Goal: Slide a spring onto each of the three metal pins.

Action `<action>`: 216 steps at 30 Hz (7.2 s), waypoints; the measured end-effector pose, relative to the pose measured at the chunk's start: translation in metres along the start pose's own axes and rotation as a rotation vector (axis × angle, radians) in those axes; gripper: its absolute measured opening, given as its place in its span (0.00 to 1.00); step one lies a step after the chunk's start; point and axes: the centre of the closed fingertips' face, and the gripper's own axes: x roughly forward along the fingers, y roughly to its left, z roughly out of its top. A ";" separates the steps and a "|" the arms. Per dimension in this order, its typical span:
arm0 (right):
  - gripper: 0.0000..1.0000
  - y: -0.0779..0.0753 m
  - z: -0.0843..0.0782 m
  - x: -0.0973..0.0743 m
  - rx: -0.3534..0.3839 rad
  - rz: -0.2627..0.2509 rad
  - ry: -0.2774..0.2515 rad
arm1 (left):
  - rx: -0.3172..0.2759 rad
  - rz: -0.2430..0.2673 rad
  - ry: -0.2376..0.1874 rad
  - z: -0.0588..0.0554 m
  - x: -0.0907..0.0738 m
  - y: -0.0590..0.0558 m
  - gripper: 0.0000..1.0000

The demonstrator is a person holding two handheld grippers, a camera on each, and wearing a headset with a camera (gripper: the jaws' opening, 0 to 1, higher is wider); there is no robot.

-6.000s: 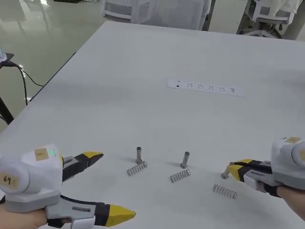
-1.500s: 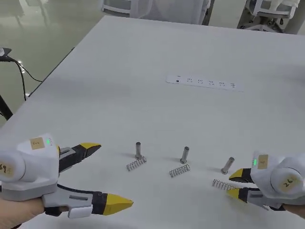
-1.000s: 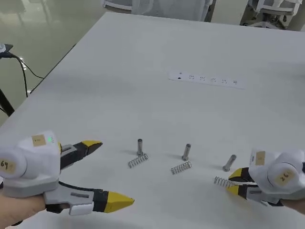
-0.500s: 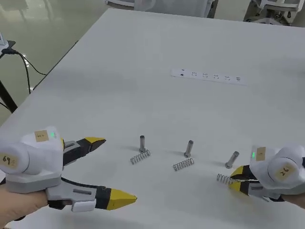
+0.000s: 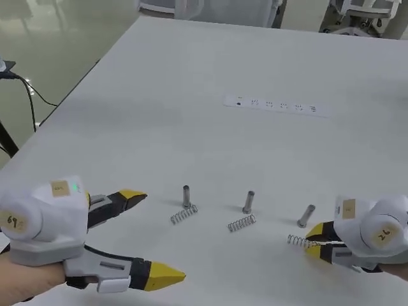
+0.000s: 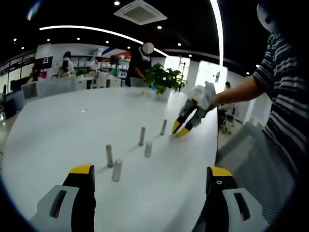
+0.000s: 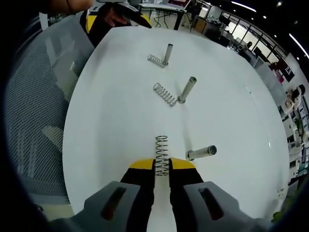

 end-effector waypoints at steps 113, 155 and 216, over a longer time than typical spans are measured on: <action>0.08 0.045 0.089 -0.034 -0.103 0.119 -0.146 | 0.130 -0.396 -0.073 0.028 0.112 -0.084 0.03; 0.12 0.048 0.075 -0.029 -0.056 0.130 -0.142 | 0.138 -0.415 -0.044 0.026 0.107 -0.084 0.02; 0.07 0.047 0.136 -0.046 -0.101 0.150 -0.308 | 0.196 -0.404 0.014 0.011 0.101 -0.072 0.02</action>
